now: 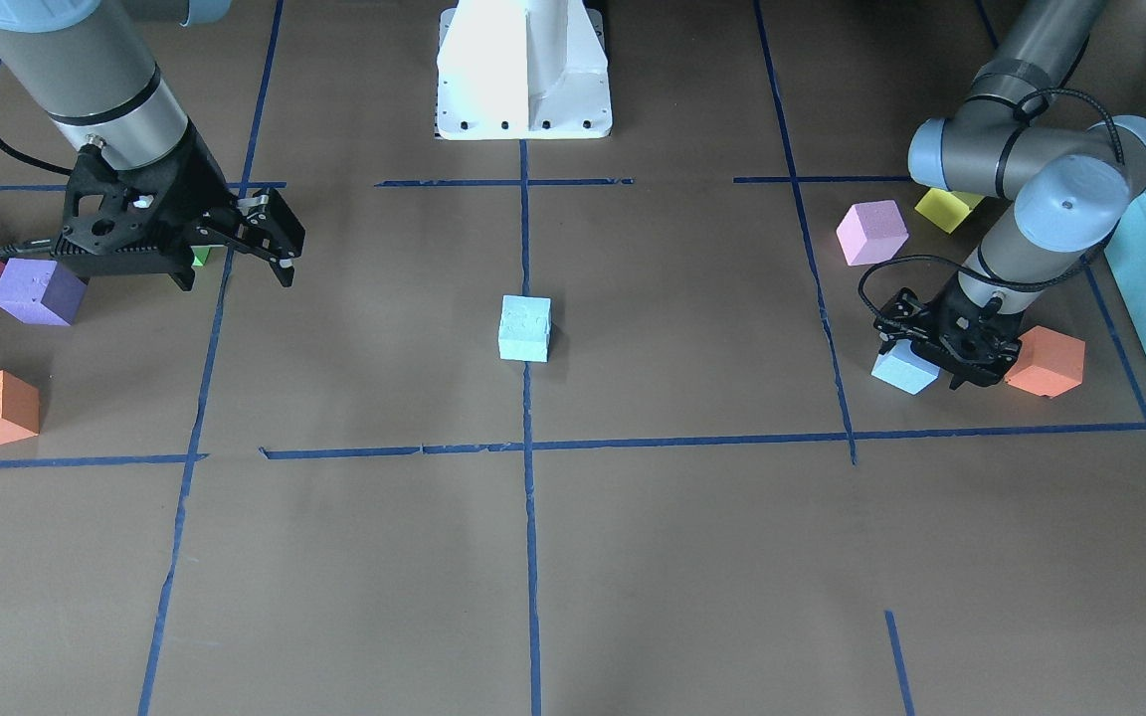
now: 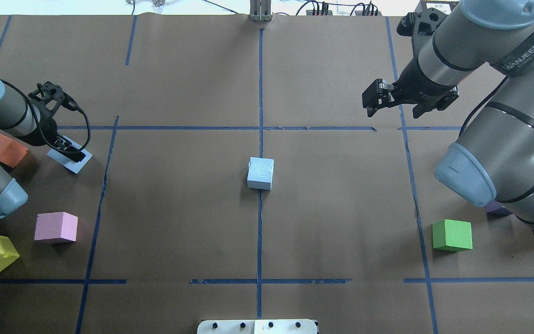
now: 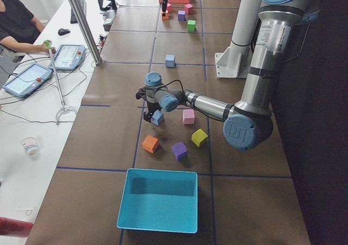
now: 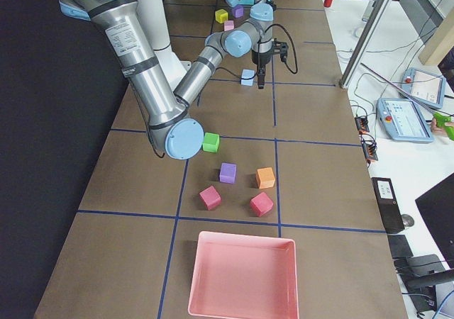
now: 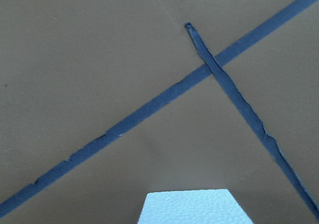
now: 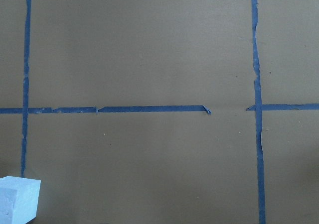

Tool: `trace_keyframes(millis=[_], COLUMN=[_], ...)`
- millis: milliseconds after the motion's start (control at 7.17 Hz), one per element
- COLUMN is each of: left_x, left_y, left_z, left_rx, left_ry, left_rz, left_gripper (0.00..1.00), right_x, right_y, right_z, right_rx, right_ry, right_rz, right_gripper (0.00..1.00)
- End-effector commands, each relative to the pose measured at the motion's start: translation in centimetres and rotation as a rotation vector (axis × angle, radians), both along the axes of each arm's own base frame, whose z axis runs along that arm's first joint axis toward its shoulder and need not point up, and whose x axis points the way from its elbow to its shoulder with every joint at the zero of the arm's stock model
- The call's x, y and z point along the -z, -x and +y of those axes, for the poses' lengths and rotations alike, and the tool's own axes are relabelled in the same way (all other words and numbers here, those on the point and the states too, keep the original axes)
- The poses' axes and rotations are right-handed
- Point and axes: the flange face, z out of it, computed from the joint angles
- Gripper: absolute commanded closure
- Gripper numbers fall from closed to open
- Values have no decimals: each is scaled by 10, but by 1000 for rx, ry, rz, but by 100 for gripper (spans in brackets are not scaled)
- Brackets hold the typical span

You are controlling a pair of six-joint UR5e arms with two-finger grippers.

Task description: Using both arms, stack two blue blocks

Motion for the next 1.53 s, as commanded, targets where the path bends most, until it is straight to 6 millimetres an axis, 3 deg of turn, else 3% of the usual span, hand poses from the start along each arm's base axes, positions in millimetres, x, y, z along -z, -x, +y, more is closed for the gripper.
trace_keyframes(millis=[0,140,279,419,558,698,837,977,1116,1256,1395], left_x=[-7,0,12,55,131,209,255,295,335,364,384], left_y=[-1,2,2,3,-4,-37,-85,-120,-169,-212,-240], left_z=[5,5,5,9,4,-3,19,36,59,62,53], left_rx=[-8,-6,-6,51,150,175,178,203,188,245,251], left_ry=[11,4,-4,38,130,191,257,319,309,296,302], left_rz=[-5,5,15,40,67,69,76,118,131,119,103], left_gripper=[42,78,95,96,97,97,97,97,97,97,97], right_x=[-5,-5,-5,-2,-4,-25,-43,-56,-67,-73,-76], right_y=[3,4,4,0,-20,-37,-55,-76,-96,-105,-105], right_z=[-2,-3,-3,-4,-13,-16,-22,-27,-29,-30,-29], right_rx=[2,2,3,-1,-11,14,34,45,59,70,73], right_ry=[10,11,10,3,-2,-23,-45,-39,-37,-34,-34], right_rz=[8,9,9,6,-2,24,50,43,29,18,22], right_gripper=[0,0,0,0,0,0,0,0,0,0,0])
